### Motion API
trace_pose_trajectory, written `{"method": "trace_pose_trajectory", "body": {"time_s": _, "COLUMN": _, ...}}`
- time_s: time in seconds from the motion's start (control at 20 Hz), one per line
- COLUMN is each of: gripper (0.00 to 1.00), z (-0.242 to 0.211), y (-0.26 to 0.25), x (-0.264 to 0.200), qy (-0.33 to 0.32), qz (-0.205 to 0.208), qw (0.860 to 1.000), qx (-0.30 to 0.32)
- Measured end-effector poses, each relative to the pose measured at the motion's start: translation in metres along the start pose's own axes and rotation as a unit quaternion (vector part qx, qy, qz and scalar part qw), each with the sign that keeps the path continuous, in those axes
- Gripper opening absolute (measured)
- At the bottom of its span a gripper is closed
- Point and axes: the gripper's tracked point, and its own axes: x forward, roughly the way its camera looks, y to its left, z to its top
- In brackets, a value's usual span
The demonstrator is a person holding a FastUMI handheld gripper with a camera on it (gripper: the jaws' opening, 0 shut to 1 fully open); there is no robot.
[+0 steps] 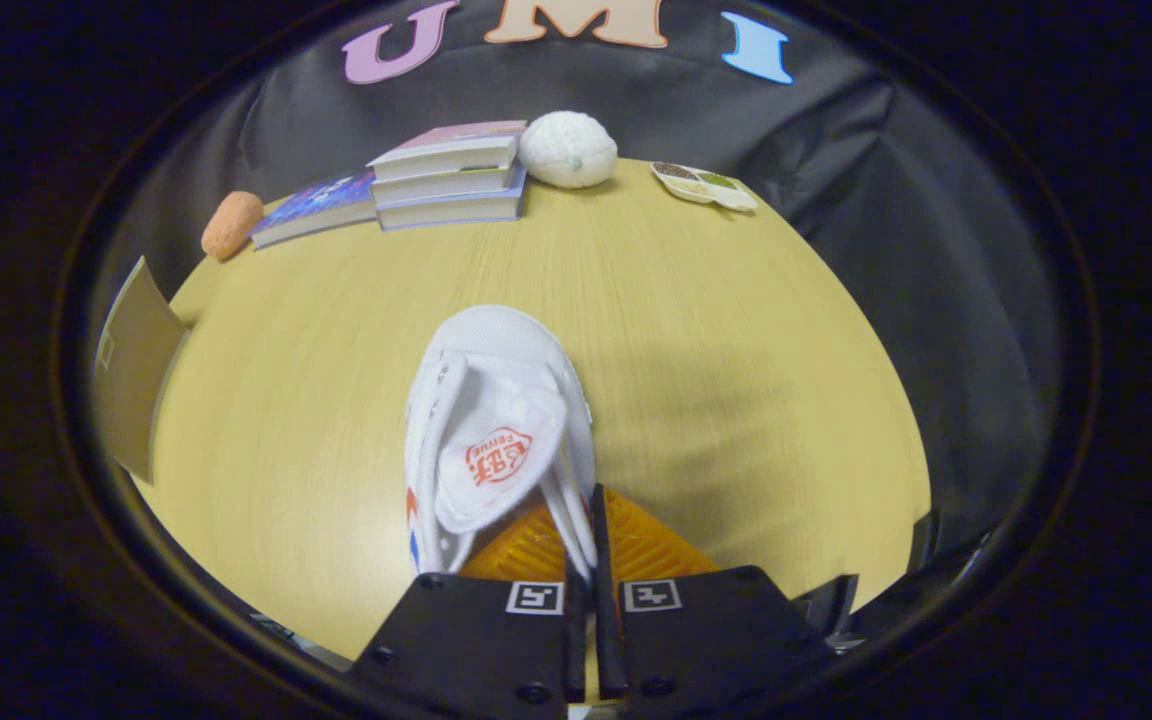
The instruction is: Open the storage box then place both shoes into the box .Put the left shoe in first, then the right shoe, with the right side of both shoes facing outward in a uniform manner.
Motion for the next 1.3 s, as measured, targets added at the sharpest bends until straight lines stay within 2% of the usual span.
{"method": "trace_pose_trajectory", "body": {"time_s": 0.1, "gripper": 0.03, "z": -0.001, "y": -0.004, "x": 0.005, "qy": 0.011, "qz": 0.01, "qw": 0.999, "qx": 0.032}}
{"method": "trace_pose_trajectory", "body": {"time_s": 0.25, "gripper": 0.03, "z": -0.001, "y": -0.003, "x": 0.001, "qy": 0.018, "qz": 0.035, "qw": 0.997, "qx": 0.074}}
{"method": "trace_pose_trajectory", "body": {"time_s": 0.35, "gripper": 0.03, "z": -0.005, "y": -0.003, "x": -0.003, "qy": 0.027, "qz": 0.035, "qw": 0.995, "qx": 0.09}}
{"method": "trace_pose_trajectory", "body": {"time_s": 0.5, "gripper": 0.03, "z": -0.005, "y": 0.028, "x": -0.02, "qy": 0.038, "qz": 0.066, "qw": 0.989, "qx": 0.123}}
{"method": "trace_pose_trajectory", "body": {"time_s": 0.7, "gripper": 0.03, "z": 0.007, "y": 0.11, "x": -0.062, "qy": 0.055, "qz": 0.177, "qw": 0.959, "qx": 0.214}}
{"method": "trace_pose_trajectory", "body": {"time_s": 0.9, "gripper": 0.03, "z": 0.026, "y": 0.186, "x": -0.105, "qy": 0.048, "qz": 0.221, "qw": 0.936, "qx": 0.269}}
{"method": "trace_pose_trajectory", "body": {"time_s": 1.1, "gripper": 0.03, "z": 0.052, "y": 0.266, "x": -0.155, "qy": 0.04, "qz": 0.274, "qw": 0.916, "qx": 0.29}}
{"method": "trace_pose_trajectory", "body": {"time_s": 1.3, "gripper": 0.03, "z": 0.08, "y": 0.349, "x": -0.204, "qy": 0.041, "qz": 0.342, "qw": 0.888, "qx": 0.305}}
